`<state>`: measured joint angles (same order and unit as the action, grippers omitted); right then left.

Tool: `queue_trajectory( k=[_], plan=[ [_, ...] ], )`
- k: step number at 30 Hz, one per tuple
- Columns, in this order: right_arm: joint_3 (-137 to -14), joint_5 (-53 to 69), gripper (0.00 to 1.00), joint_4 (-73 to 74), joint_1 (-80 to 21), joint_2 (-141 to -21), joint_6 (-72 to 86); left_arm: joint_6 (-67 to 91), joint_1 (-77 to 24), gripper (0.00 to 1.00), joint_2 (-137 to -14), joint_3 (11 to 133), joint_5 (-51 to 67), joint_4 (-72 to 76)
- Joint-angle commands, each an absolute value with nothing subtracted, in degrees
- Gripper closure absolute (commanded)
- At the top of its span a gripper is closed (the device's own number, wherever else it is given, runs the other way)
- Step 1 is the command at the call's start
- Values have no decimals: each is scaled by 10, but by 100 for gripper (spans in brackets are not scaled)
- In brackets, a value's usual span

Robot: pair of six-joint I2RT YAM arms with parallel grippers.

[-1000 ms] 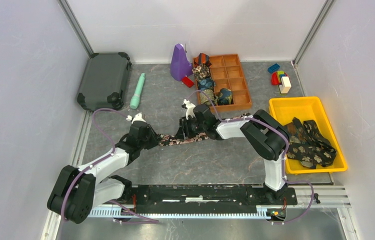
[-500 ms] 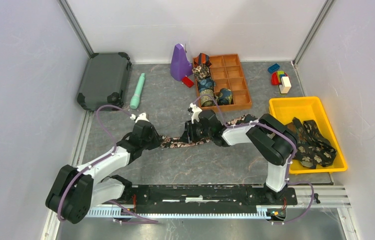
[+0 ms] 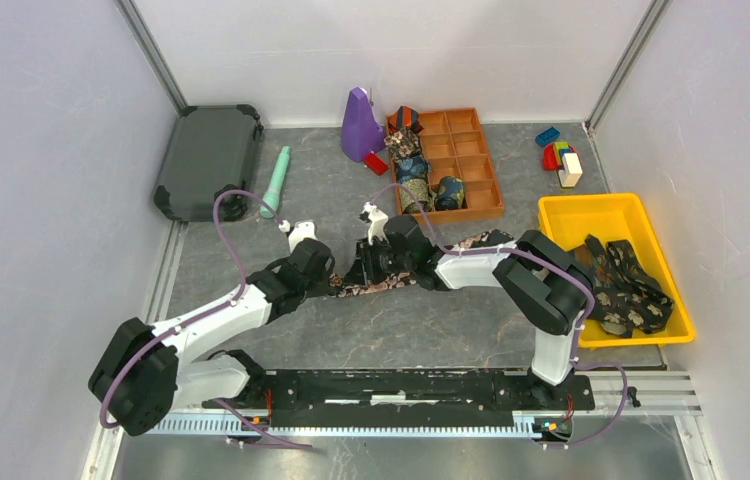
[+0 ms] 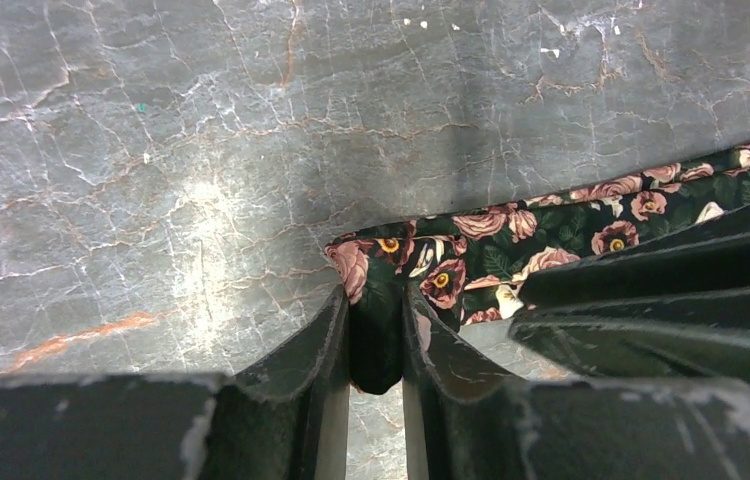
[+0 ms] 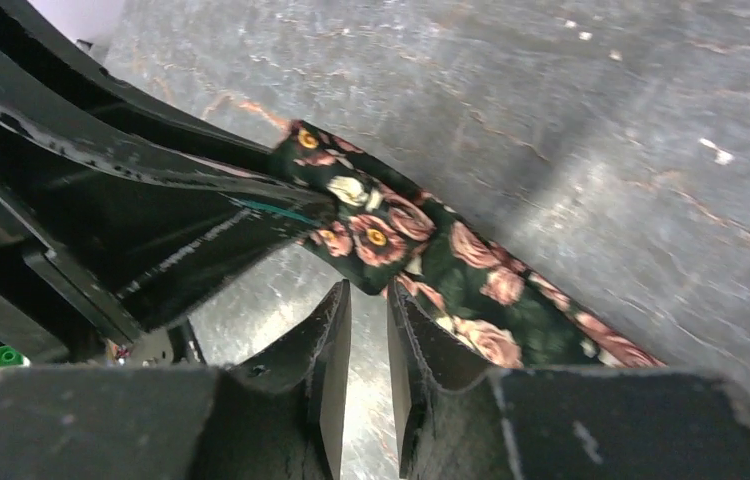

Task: Roll the ties
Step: Roll the tie at the center of the board.

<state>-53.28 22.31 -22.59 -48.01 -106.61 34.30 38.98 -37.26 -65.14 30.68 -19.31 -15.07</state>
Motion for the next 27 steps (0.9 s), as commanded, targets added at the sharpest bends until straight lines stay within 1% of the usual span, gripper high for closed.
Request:
queue_trajectory(
  k=[1, 7, 17, 21, 27],
  plan=[
    [-572, 250, 75, -272, -491, -1092, 363, 379, -399, 83, -672, 350, -264, -188],
    [-598, 241, 81, -269, -495, -1129, 371, 382, -422, 83, -685, 375, -291, -213],
    [-616, 244, 83, -282, -501, -1161, 381, 382, -451, 83, -690, 408, -334, -262],
    [-602, 247, 83, -284, -499, -1147, 375, 379, -465, 83, -711, 424, -361, -284],
    [-556, 230, 82, -266, -480, -1093, 356, 388, -486, 83, -751, 460, -416, -335]
  ],
)
